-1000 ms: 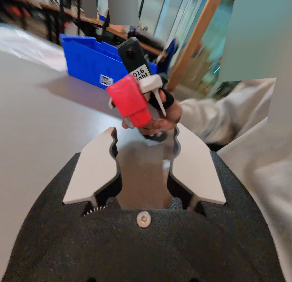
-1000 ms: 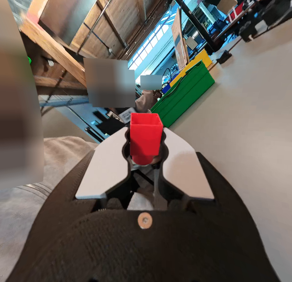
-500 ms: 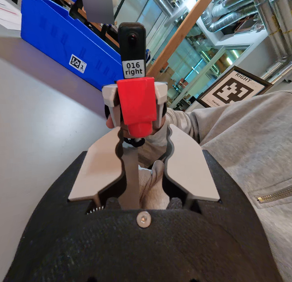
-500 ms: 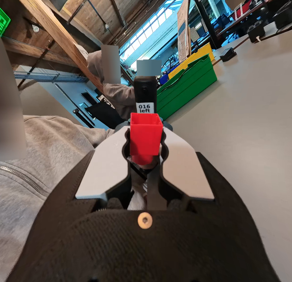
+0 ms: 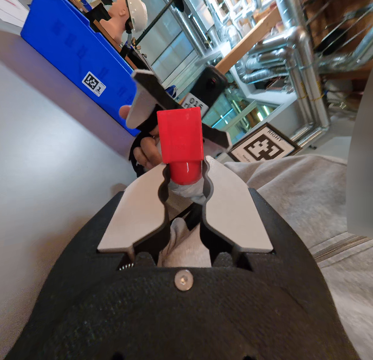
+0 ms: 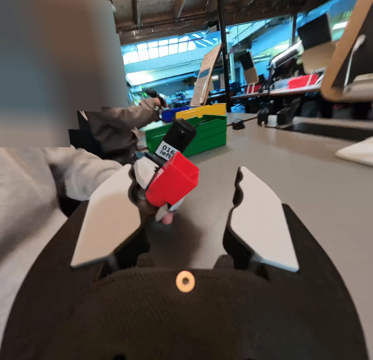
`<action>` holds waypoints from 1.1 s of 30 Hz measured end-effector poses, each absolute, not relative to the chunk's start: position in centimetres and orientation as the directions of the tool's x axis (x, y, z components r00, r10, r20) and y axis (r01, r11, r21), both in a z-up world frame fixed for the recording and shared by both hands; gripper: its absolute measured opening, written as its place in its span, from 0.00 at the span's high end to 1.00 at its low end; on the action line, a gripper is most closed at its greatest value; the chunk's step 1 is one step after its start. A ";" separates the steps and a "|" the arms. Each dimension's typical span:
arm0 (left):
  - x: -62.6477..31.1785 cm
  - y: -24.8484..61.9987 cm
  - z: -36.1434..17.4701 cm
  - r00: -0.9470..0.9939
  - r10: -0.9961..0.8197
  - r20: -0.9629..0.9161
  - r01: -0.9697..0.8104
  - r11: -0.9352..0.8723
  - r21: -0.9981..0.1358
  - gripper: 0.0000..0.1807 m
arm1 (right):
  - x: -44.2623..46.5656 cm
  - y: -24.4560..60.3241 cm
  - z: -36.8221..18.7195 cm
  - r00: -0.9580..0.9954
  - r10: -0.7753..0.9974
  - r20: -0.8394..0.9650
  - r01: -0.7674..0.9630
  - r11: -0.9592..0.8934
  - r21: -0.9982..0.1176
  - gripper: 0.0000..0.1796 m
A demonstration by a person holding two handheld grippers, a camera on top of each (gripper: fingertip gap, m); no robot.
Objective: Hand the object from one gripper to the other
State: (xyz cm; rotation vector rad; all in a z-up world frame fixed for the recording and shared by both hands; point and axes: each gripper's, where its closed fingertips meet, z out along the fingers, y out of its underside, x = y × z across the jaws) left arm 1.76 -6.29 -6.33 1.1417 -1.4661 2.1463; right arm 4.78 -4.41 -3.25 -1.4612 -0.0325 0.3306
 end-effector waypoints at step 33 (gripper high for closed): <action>2.9 -4.5 -5.5 -0.749 -0.445 0.491 -0.358 -0.352 -0.865 0.50 | 2.5 -4.9 -4.0 0.912 0.341 -0.228 -0.216 -0.073 -0.974 0.62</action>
